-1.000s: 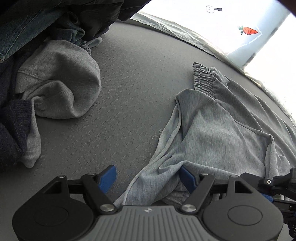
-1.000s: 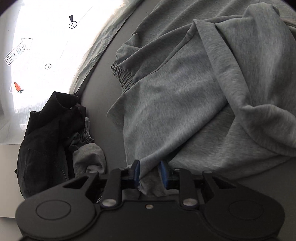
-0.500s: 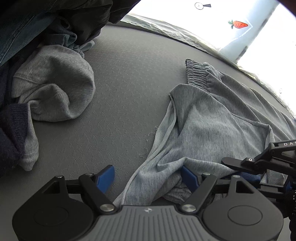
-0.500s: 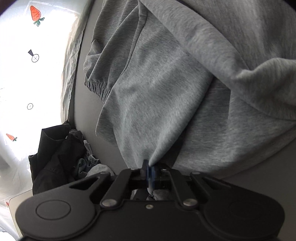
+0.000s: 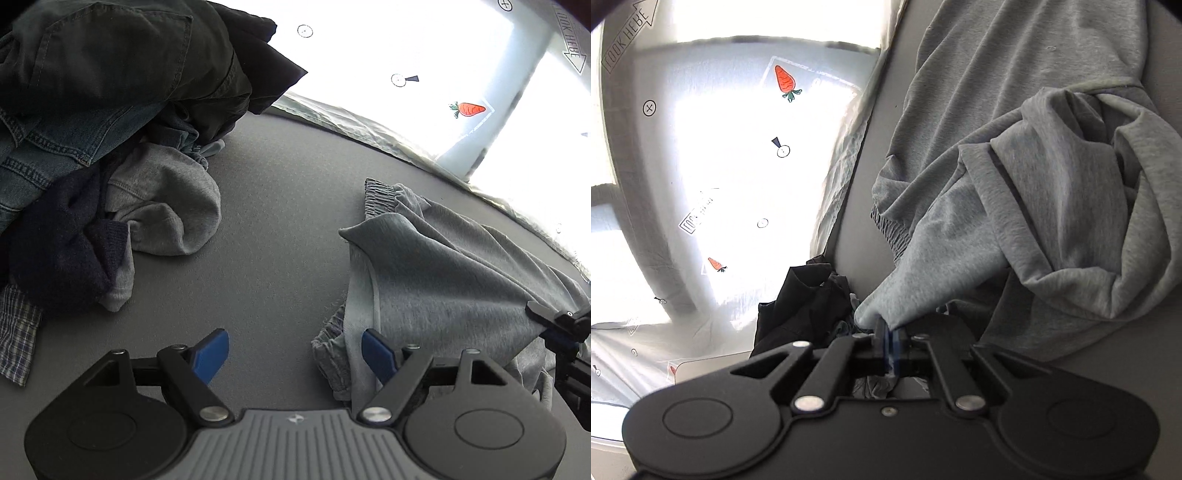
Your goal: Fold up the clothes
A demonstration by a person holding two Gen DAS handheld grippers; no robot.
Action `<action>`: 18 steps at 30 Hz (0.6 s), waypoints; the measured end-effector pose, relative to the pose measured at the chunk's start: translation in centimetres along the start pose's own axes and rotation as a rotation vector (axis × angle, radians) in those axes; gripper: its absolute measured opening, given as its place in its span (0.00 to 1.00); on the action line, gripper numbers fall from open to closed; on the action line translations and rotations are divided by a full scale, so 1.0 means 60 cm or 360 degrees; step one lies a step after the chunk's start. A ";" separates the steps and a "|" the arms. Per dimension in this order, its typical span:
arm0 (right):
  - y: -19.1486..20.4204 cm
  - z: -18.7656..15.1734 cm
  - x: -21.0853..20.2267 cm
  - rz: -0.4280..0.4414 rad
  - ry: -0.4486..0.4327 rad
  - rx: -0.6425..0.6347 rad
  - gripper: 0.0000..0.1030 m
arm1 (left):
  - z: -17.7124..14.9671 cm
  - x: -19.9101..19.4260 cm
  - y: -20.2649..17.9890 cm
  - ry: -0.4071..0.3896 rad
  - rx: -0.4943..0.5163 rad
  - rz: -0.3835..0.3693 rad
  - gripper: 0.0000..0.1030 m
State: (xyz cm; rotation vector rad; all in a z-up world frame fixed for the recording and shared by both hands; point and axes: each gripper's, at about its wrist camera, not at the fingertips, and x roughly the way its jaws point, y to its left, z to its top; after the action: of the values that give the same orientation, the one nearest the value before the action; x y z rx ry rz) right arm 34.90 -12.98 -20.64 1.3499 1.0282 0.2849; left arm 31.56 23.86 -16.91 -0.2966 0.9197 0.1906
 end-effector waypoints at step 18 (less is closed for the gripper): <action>-0.129 0.183 -0.433 0.0013 -0.0539 -0.0089 0.02 | -0.178 -0.052 -0.261 0.0051 -0.0052 0.0111 0.78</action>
State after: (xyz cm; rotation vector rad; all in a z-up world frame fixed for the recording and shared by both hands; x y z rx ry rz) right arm 25.65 -40.50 -17.34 1.2989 0.7265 0.0852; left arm 26.17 5.42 -17.83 -0.2989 0.9603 0.2663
